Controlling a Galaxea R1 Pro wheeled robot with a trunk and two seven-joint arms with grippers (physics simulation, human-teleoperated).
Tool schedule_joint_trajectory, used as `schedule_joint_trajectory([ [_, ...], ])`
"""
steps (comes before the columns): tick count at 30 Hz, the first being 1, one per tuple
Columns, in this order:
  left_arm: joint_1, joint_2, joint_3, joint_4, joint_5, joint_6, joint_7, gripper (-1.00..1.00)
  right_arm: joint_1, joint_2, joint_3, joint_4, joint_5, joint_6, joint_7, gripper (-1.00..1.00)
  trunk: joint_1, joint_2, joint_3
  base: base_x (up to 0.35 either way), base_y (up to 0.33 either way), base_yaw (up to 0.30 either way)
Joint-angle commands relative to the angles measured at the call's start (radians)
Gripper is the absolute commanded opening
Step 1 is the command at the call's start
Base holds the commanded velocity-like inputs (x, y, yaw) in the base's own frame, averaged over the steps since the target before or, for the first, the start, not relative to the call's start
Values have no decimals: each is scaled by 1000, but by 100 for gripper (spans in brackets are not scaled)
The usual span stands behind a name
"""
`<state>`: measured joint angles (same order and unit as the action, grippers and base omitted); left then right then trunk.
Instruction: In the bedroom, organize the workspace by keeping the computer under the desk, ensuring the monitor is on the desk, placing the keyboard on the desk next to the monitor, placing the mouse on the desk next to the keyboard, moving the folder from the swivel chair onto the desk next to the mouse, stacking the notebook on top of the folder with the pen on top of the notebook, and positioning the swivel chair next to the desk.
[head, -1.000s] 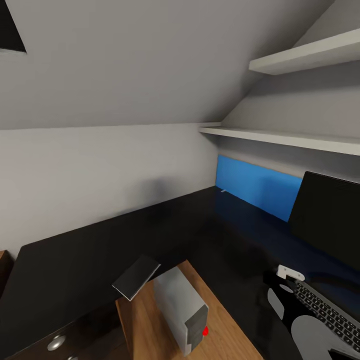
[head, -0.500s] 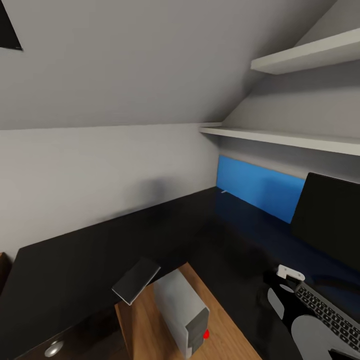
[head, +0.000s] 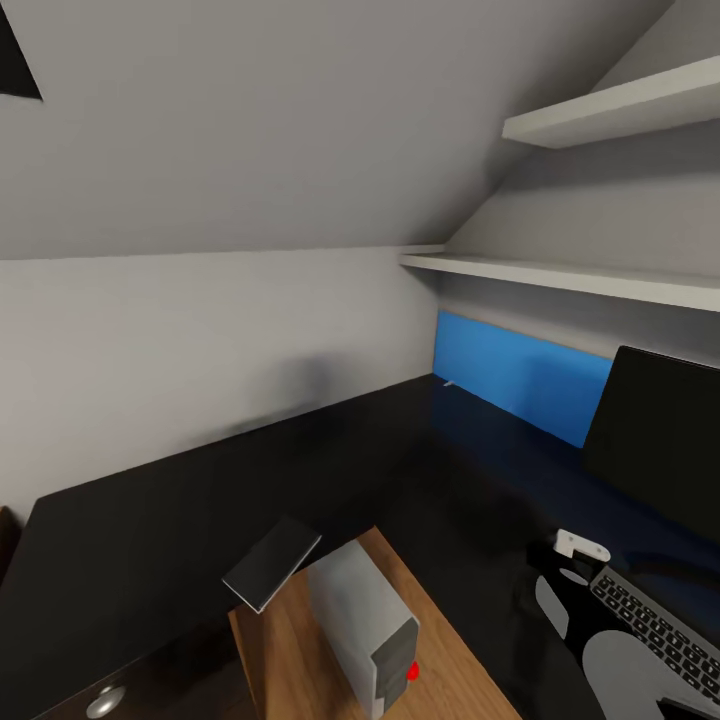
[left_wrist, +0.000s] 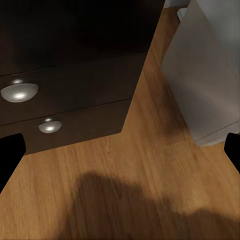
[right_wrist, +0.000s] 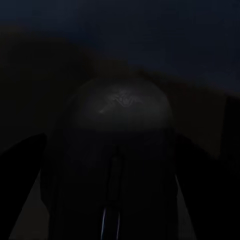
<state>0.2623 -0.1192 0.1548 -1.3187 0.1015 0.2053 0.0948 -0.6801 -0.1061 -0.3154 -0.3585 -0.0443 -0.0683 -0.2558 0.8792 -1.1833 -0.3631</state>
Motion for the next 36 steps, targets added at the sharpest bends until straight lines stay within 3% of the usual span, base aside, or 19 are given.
schedule_joint_trajectory([
  [1, 0, 0, 0, -2, 10, 5, 3, 100, -1, 0, -2, 1, -5, -5, 0, -100, 0, -1, -1, 0, 0, 0],
  [5, 0, 0, -1, -1, 10, 6, 3, 100, -1, 0, -1, 1, -5, -5, -2, -100, 0, -1, -1, 0, 0, 0],
  [6, 0, 0, -1, -1, 10, 6, 3, 100, -1, 0, -1, 1, -5, -5, -2, 100, 0, -1, -1, 0, 0, 0],
  [29, 0, 0, -2, -1, 10, 6, 4, 100, 0, 0, -1, 1, -3, -8, 2, 100, 0, -1, -1, 0, 0, 0],
  [36, 0, 0, -3, 3, 10, 6, 5, 100, 0, 7, 2, -4, -3, -9, 1, 100, -27, 48, 21, 0, 0, 0],
])
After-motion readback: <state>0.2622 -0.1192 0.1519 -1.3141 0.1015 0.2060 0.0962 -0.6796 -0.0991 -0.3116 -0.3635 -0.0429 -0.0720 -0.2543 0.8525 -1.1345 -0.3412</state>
